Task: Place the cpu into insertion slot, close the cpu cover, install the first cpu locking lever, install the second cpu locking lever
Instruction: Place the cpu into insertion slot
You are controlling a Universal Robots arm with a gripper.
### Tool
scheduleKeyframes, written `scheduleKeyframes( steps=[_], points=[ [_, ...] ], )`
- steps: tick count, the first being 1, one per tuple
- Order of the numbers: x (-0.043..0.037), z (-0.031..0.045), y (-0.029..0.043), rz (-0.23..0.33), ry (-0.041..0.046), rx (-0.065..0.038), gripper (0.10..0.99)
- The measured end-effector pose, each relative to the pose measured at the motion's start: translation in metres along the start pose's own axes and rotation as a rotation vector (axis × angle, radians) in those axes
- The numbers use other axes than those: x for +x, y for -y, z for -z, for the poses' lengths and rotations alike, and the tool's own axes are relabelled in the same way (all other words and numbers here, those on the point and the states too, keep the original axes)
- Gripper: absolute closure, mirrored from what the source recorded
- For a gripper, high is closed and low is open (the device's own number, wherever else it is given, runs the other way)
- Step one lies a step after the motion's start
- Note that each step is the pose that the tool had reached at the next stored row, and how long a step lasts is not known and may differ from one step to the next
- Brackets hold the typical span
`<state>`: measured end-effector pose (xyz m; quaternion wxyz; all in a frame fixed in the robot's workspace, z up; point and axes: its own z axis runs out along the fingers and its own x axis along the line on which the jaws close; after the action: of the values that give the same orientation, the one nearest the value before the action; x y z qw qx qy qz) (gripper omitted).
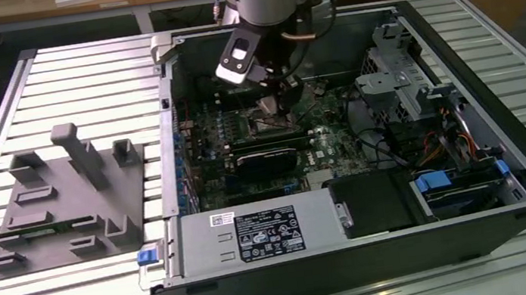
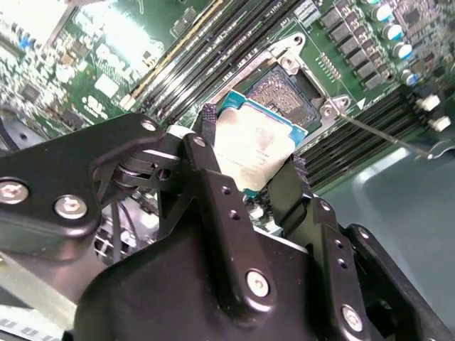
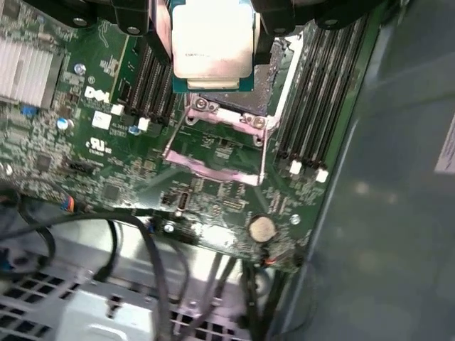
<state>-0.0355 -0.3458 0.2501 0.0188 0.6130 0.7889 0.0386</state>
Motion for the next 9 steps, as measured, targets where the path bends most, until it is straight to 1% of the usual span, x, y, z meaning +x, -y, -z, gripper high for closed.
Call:
scheduleKeyframes(
  steps=[9],
  points=[
    [0.0,-0.0021,0.0002,-0.163,0.0137,-0.003,0.549]
  ],
)
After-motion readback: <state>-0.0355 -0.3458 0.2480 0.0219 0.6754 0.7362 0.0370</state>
